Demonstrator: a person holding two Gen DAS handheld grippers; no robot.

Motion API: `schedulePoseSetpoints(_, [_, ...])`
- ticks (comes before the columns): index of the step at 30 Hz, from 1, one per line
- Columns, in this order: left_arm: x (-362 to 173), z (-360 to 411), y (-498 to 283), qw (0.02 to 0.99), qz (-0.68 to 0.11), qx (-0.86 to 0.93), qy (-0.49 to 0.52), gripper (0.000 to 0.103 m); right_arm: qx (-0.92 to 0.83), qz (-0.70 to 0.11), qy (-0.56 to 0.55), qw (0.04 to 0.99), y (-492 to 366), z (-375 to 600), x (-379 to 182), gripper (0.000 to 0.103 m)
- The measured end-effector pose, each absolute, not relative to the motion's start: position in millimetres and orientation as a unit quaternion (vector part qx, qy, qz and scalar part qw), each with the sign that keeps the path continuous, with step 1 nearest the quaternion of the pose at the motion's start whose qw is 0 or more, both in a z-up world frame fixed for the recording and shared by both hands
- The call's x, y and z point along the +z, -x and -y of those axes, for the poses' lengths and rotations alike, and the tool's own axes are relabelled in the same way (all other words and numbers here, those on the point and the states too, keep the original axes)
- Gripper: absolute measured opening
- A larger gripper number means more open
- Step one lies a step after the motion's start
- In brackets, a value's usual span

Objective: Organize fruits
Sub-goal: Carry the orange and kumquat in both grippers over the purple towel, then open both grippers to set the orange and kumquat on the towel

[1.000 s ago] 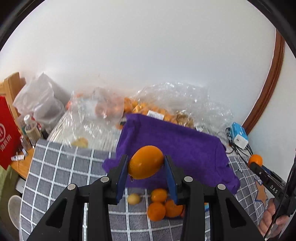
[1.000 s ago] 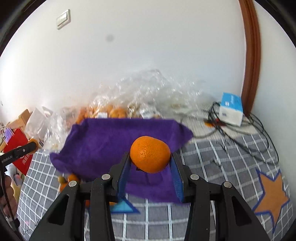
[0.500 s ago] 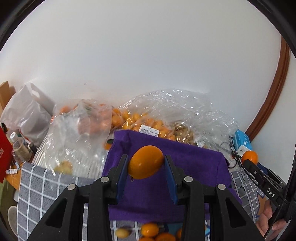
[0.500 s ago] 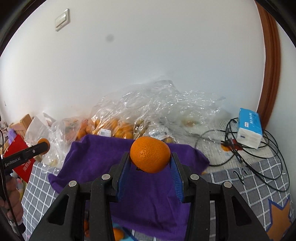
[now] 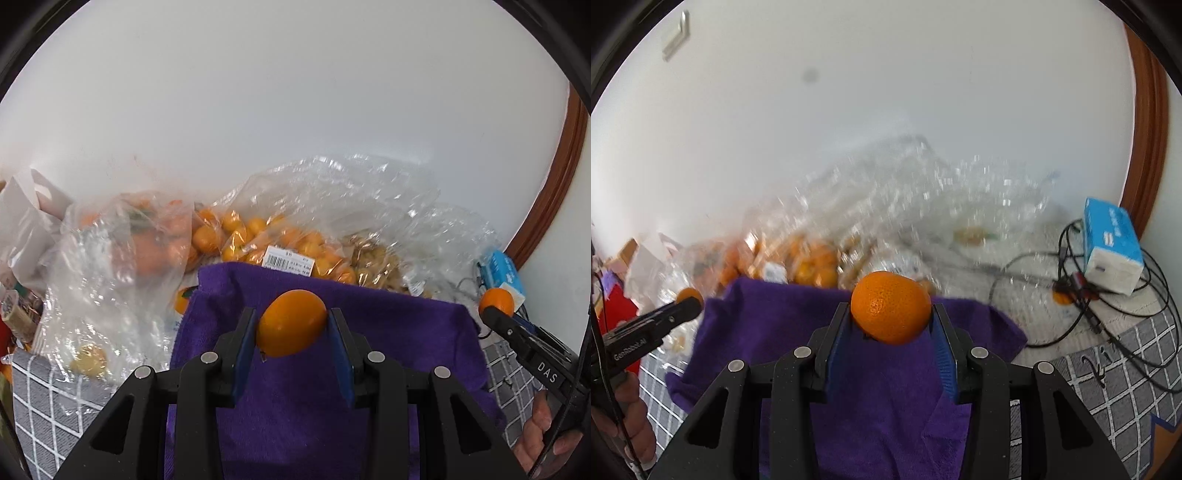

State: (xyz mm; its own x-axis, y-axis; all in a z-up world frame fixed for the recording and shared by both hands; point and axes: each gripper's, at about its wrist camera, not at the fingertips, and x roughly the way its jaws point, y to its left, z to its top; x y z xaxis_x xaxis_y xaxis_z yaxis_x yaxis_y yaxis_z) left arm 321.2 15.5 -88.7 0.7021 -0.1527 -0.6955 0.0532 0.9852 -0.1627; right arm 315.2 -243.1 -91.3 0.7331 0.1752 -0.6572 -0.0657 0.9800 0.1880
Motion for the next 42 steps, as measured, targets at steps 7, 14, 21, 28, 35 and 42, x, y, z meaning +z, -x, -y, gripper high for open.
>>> schedulePoseSetpoints(7, [-110,-17,-335,0.909,-0.408,-0.06,0.063,0.037,0.061,-0.401,-0.049,0.913,-332,236,-121,0.043])
schedulePoseSetpoints(14, [-129,-15,-343,0.896,-0.438,-0.05,0.052,0.037,0.057,-0.437,-0.025,0.897,-341,231,-144,0.043])
schedulePoseSetpoints(21, [-139,-15,-346,0.888,-0.455,-0.043,0.051,0.037,0.052,-0.456,-0.022,0.888,-345,232,-156,0.043])
schedulePoseSetpoints(28, [-146,-6,-349,0.882,-0.467,-0.047,0.037,0.037,0.045,-0.47,-0.018,0.882,-348,234,-162,0.043])
schedulePoseSetpoints(35, [-154,-2,-353,0.874,-0.482,-0.047,0.034,0.037,0.043,-0.463,-0.014,0.885,-349,232,-157,0.054])
schedulePoseSetpoints(42, [-157,1,-353,0.87,-0.49,-0.049,0.029,0.037,0.046,-0.445,-0.011,0.894,-343,232,-145,0.065])
